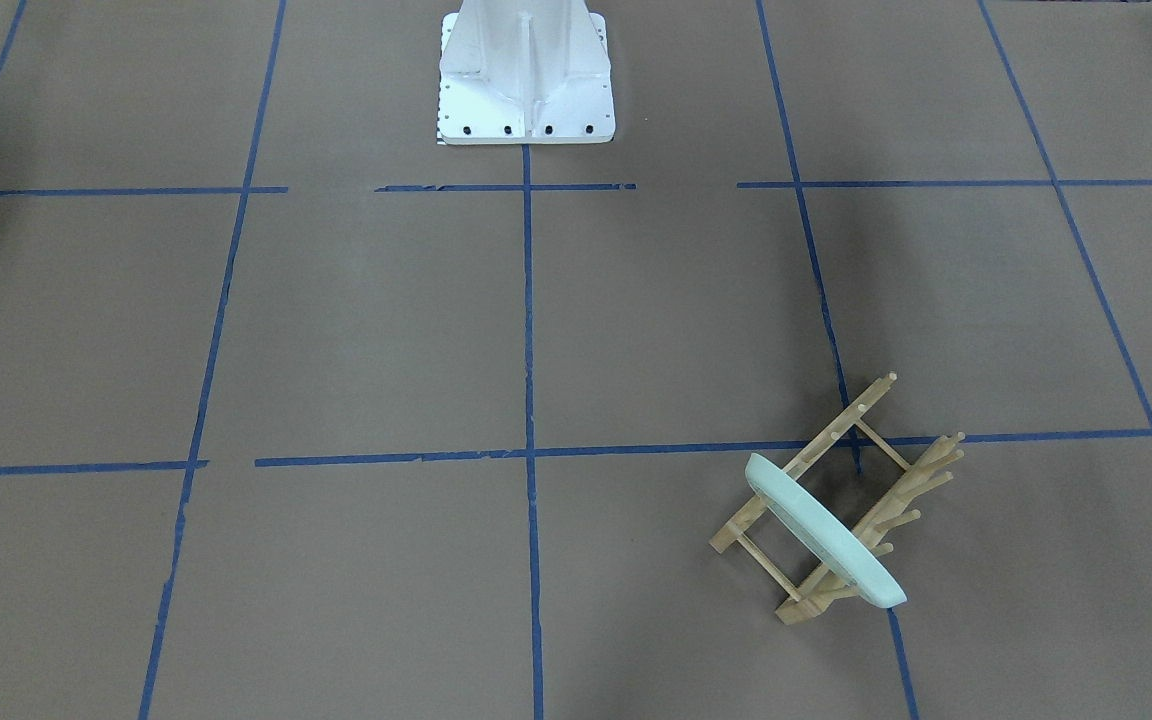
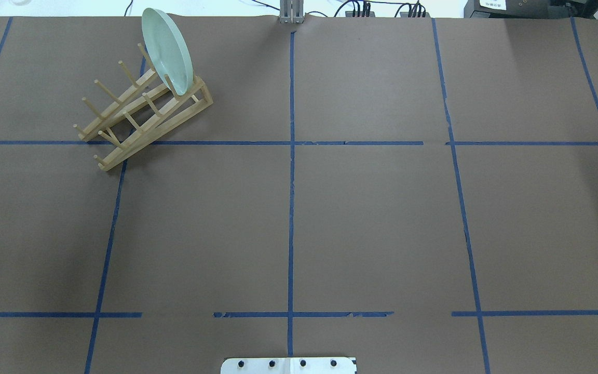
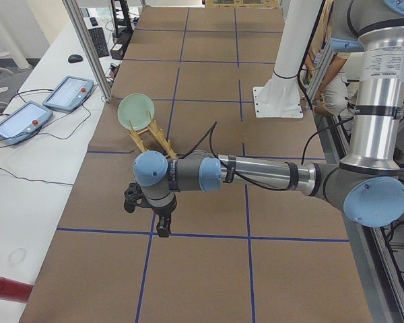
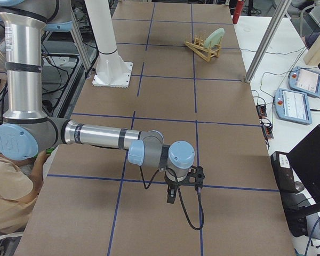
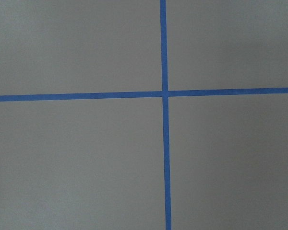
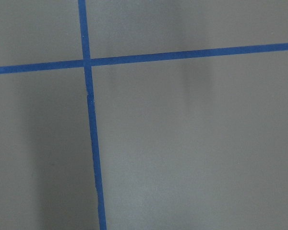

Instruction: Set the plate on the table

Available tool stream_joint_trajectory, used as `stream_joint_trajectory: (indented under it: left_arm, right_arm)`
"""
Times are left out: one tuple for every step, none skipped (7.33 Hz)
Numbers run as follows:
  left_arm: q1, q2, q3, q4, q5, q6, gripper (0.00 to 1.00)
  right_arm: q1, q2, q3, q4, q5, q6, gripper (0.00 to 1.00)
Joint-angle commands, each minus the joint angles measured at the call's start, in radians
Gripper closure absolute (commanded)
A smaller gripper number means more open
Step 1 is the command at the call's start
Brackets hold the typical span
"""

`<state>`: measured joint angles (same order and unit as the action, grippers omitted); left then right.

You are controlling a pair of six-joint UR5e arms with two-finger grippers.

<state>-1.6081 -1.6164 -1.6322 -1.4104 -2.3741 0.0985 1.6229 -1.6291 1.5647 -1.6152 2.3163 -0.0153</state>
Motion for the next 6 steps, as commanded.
stream_joint_trajectory:
  left_arm:
    - [0.000,-0.011,-0.011,0.028,0.000,-0.002,0.00]
    - [-0.001,-0.017,-0.046,0.045,0.000,-0.002,0.00]
    - [-0.001,-0.010,-0.046,0.044,0.003,-0.005,0.00]
    - [-0.001,-0.011,-0.058,0.039,0.010,-0.003,0.00]
    - [-0.001,-0.017,-0.054,0.031,0.006,-0.003,0.00]
    - [-0.001,-0.008,-0.058,0.028,-0.006,-0.002,0.00]
  right_arm:
    - [0.000,0.000,0.000,0.000,0.000,0.000,0.00]
    - [0.000,0.000,0.000,0.000,0.000,0.000,0.00]
    - [0.000,0.000,0.000,0.000,0.000,0.000,0.00]
    - [0.000,0.000,0.000,0.000,0.000,0.000,0.00]
    - [0.000,0.000,0.000,0.000,0.000,0.000,0.00]
    - [0.000,0.000,0.000,0.000,0.000,0.000,0.00]
